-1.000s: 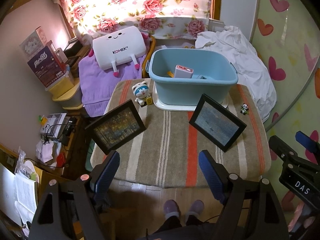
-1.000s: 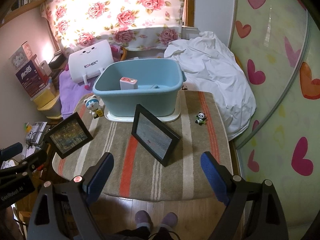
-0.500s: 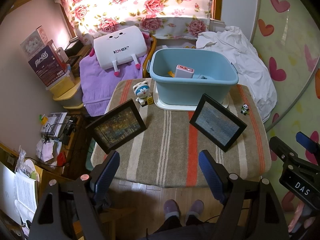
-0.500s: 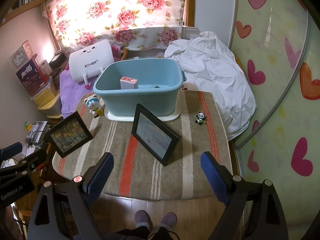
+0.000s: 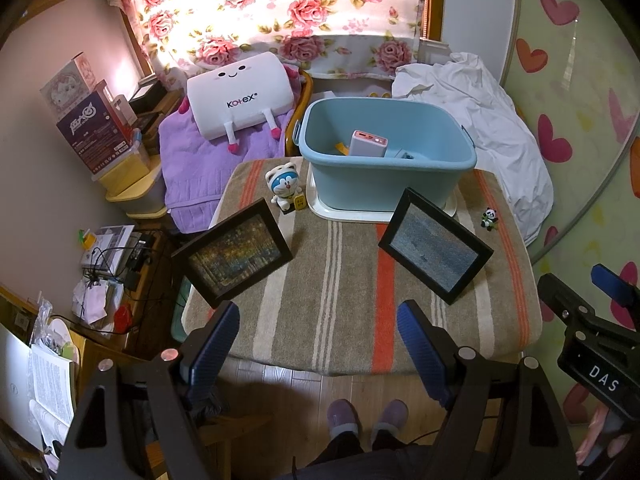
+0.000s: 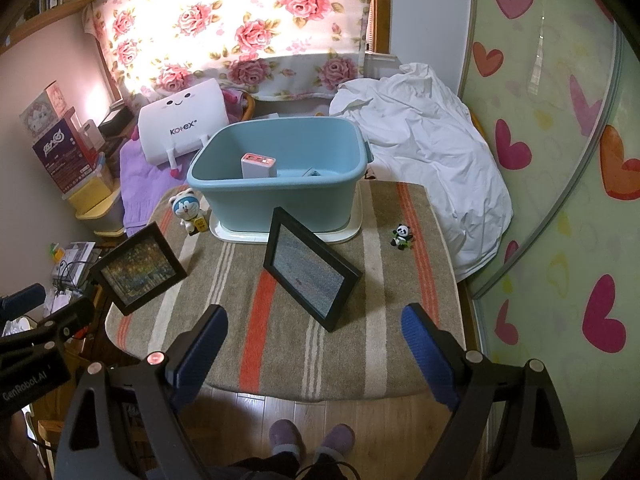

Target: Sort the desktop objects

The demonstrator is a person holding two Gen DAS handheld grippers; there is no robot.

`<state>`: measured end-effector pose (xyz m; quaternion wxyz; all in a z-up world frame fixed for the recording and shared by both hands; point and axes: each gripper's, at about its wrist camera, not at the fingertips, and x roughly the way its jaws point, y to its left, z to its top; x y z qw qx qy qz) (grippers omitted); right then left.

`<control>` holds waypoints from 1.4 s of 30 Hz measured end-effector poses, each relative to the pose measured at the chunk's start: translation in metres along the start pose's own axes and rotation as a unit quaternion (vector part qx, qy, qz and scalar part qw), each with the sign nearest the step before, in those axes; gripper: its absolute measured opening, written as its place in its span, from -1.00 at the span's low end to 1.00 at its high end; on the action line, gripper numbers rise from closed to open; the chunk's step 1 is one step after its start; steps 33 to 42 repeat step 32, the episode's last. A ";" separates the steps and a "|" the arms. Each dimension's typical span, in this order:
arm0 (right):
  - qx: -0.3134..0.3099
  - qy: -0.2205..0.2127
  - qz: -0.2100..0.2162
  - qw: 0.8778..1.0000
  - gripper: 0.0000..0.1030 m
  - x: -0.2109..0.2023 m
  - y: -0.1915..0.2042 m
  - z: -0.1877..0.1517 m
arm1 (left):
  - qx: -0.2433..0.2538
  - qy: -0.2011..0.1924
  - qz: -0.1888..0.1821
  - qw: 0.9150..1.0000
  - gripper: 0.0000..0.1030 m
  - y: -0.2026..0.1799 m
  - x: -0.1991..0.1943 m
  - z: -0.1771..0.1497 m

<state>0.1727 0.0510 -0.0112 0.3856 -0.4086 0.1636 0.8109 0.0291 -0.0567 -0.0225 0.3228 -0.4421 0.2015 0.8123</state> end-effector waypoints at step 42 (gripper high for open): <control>0.003 -0.010 0.005 1.000 0.78 -0.011 0.001 -0.001 | 0.003 -0.008 -0.003 1.000 0.64 -0.002 -0.008 0.000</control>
